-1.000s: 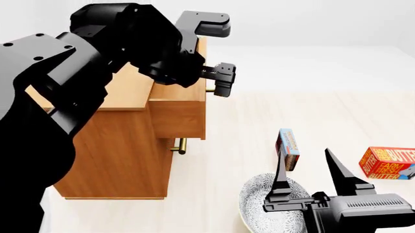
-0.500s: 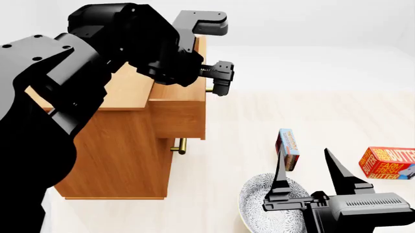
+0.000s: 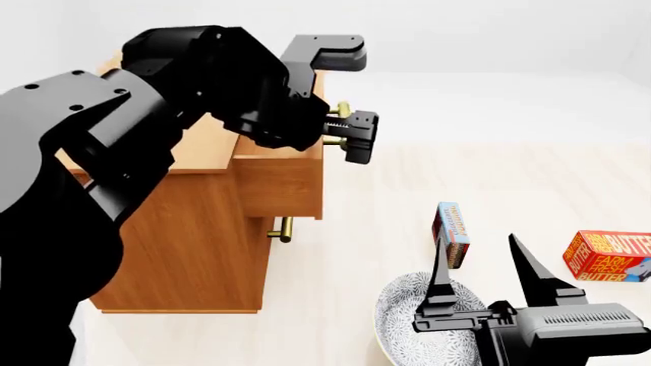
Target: Put the chocolate pudding in the top drawer of the cabinet and close it.
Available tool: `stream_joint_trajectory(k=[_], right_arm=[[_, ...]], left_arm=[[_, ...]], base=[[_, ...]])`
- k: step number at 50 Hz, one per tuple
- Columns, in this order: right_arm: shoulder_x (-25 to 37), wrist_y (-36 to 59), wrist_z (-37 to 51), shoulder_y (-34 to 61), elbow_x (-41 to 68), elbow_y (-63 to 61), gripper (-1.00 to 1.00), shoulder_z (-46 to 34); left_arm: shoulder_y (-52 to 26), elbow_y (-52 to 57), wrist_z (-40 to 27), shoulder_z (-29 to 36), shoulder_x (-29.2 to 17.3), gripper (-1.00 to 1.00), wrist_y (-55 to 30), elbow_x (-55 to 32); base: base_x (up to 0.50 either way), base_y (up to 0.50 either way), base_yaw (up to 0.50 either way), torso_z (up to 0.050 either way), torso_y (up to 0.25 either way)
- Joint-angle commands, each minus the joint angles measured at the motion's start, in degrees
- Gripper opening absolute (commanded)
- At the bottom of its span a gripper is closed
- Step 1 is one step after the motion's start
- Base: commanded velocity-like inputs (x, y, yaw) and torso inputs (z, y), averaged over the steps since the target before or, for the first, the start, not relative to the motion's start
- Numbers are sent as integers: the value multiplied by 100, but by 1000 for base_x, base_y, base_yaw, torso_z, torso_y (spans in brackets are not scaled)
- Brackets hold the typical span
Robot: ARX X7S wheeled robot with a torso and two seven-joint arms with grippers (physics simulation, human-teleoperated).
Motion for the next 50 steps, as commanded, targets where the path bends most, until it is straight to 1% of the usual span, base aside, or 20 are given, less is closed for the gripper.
stream_joint_trajectory(k=[1, 24, 41, 50], right_arm=[[7, -35, -11, 8, 35, 43, 100, -9], [7, -67, -6, 56, 84, 123, 100, -42], [55, -174, -29, -41, 177, 107, 100, -9], [33, -234, -69, 7, 223, 215, 100, -37]], left_arm=[[60, 144, 117, -27, 12, 100, 116, -159], [88, 447, 54, -58, 12, 100, 396, -332], [-50, 976, -252, -79, 12, 100, 456, -719], [-52, 1224, -187, -95, 12, 100, 539, -783]], base=[[0, 0, 0, 0, 0], [0, 0, 0, 0, 0], [0, 0, 0, 0, 0], [0, 0, 0, 0, 0]])
